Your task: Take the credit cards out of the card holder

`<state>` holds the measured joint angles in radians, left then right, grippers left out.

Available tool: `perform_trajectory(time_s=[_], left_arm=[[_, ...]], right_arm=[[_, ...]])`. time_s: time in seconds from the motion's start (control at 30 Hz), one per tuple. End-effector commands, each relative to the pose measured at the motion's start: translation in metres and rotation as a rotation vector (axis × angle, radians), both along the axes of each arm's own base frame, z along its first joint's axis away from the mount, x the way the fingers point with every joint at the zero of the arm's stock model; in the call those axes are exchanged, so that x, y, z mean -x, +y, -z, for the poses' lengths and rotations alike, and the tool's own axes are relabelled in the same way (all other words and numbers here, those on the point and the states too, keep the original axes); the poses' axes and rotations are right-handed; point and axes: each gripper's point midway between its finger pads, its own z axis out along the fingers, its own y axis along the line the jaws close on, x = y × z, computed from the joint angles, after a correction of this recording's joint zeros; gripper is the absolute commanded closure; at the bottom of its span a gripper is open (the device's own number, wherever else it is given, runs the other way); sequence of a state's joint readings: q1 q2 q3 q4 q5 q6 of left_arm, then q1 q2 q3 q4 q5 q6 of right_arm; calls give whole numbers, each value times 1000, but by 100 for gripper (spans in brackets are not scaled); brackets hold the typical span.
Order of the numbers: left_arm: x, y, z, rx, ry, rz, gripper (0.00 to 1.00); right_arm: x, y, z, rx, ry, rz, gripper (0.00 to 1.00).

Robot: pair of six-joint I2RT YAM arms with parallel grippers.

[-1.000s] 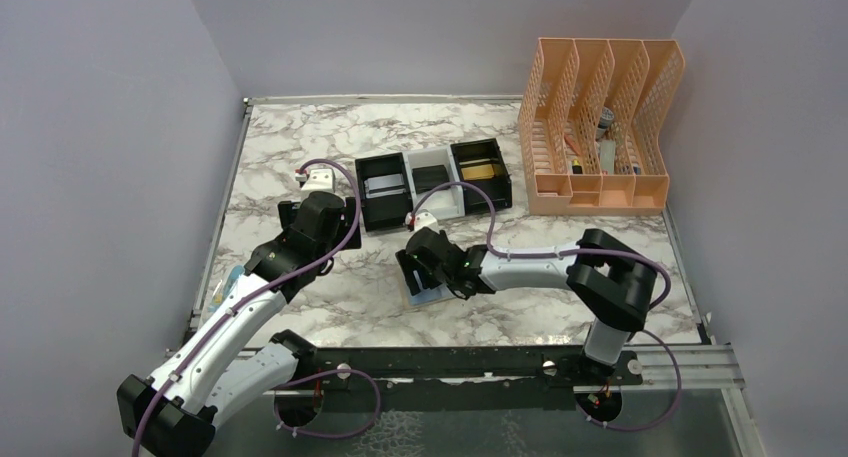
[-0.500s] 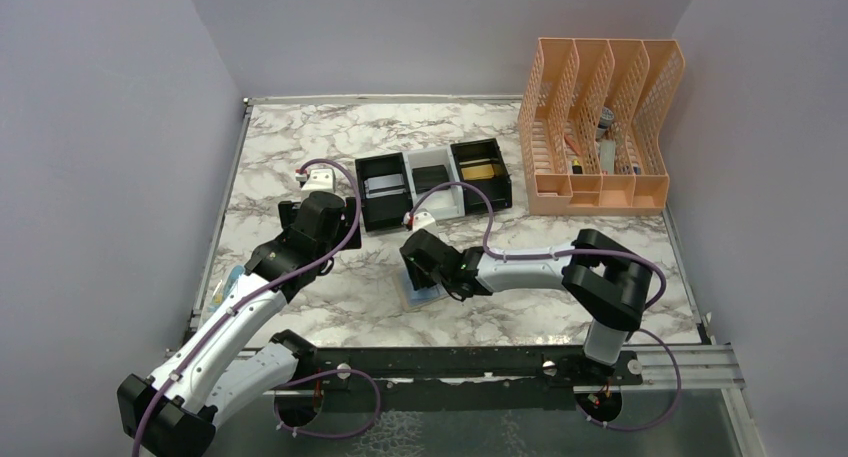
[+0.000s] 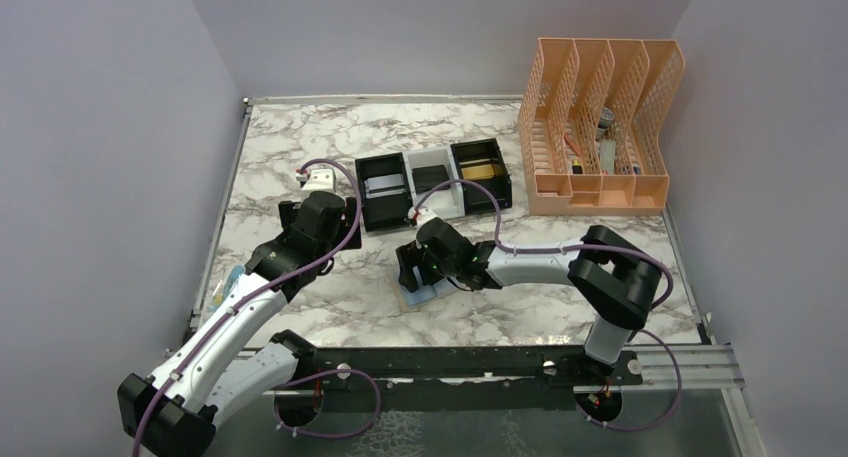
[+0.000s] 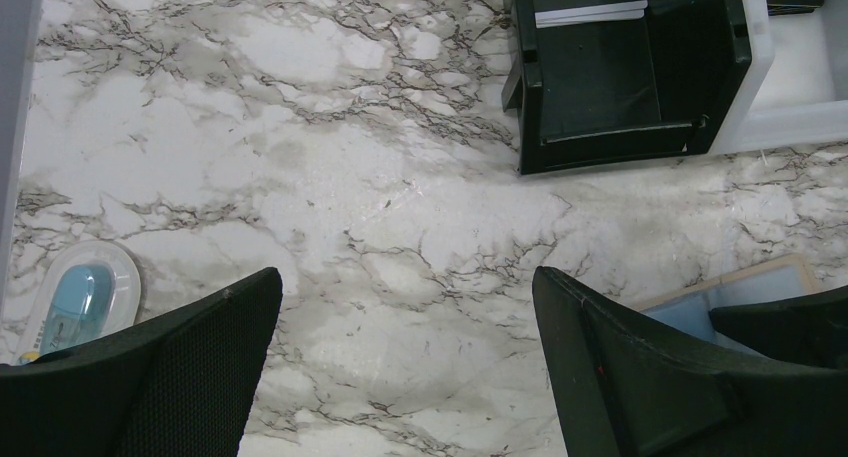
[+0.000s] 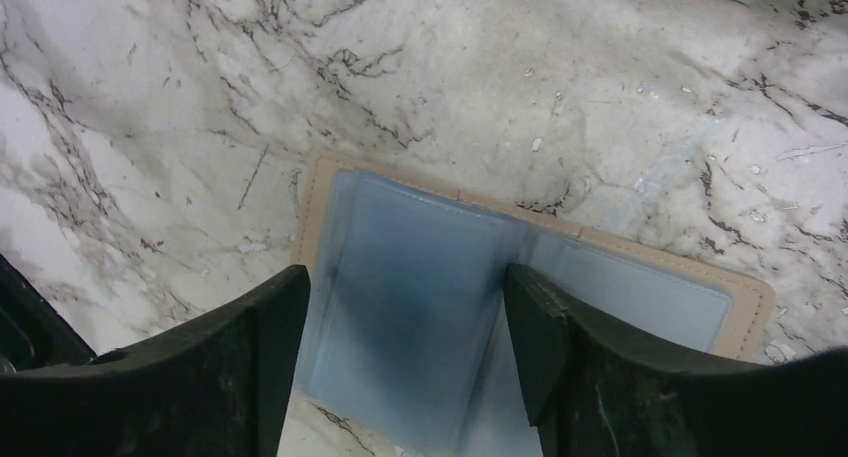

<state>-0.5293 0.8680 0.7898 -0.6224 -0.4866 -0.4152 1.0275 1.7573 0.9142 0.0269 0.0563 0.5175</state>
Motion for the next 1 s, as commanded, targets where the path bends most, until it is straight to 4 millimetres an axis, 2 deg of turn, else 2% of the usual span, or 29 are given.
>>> perform_trajectory(time_s=[0.0, 0.17, 0.5, 0.7, 0.97], left_arm=[[2, 3, 3, -12, 12, -1, 1], [2, 3, 2, -12, 11, -1, 1], [2, 5, 1, -12, 6, -8, 1], [2, 5, 1, -9, 3, -9, 1], [2, 4, 1, -9, 5, -7, 1]], right_arm=[[21, -16, 19, 99, 43, -117, 26], [19, -22, 26, 214, -23, -126, 22], [17, -33, 51, 399, -105, -81, 23], [19, -26, 48, 353, -91, -61, 40], [32, -7, 42, 234, -20, -106, 51]])
